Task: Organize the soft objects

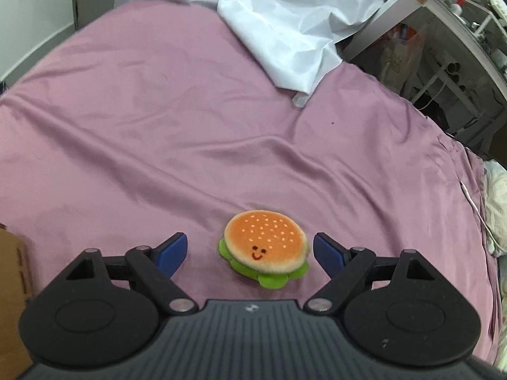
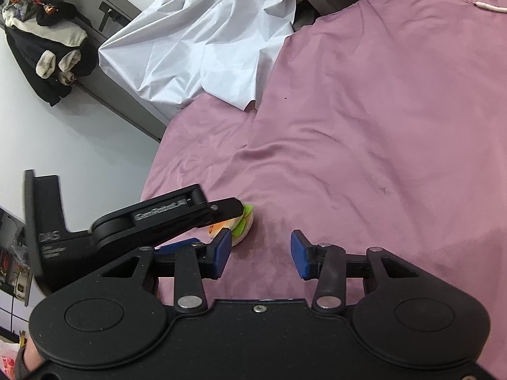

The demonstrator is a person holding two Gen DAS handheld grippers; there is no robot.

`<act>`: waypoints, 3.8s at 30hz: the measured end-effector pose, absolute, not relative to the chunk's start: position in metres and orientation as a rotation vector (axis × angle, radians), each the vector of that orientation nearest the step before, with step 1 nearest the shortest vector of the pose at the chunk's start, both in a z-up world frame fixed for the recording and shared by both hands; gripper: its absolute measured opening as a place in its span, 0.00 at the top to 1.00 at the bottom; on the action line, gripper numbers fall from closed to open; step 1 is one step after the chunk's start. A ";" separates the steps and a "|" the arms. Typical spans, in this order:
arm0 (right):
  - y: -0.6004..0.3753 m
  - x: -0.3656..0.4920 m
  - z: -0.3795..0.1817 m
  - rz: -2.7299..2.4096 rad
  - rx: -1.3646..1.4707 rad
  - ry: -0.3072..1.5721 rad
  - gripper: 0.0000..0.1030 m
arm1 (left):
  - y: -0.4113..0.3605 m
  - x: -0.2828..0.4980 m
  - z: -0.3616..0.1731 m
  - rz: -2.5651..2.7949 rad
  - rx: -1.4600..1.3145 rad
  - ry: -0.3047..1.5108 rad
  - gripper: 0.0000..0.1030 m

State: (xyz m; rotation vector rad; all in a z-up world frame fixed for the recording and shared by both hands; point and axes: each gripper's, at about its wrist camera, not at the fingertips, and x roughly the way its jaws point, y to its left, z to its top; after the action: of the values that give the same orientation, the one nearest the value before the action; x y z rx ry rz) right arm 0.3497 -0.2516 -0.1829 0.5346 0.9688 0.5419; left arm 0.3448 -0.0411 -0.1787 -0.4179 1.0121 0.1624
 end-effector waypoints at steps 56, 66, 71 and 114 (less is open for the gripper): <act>-0.111 0.223 -0.079 0.997 0.328 0.775 0.87 | 0.074 0.157 -0.041 0.054 -0.519 0.775 0.55; -0.070 0.209 -0.079 1.057 0.257 0.799 0.87 | 0.116 0.129 -0.048 0.100 -0.563 0.753 0.55; -0.053 0.204 -0.081 1.065 0.231 0.808 0.87 | 0.131 0.120 -0.052 0.123 -0.585 0.750 0.55; -0.180 0.195 -0.040 0.934 0.191 0.746 0.00 | 0.066 0.047 0.000 0.267 -0.338 0.760 0.03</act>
State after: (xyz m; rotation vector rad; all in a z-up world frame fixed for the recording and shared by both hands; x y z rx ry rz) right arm 0.1952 -0.1803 -0.0400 0.1908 0.7465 0.9344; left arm 0.0466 0.0662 -0.0004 -0.3377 0.7601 0.2667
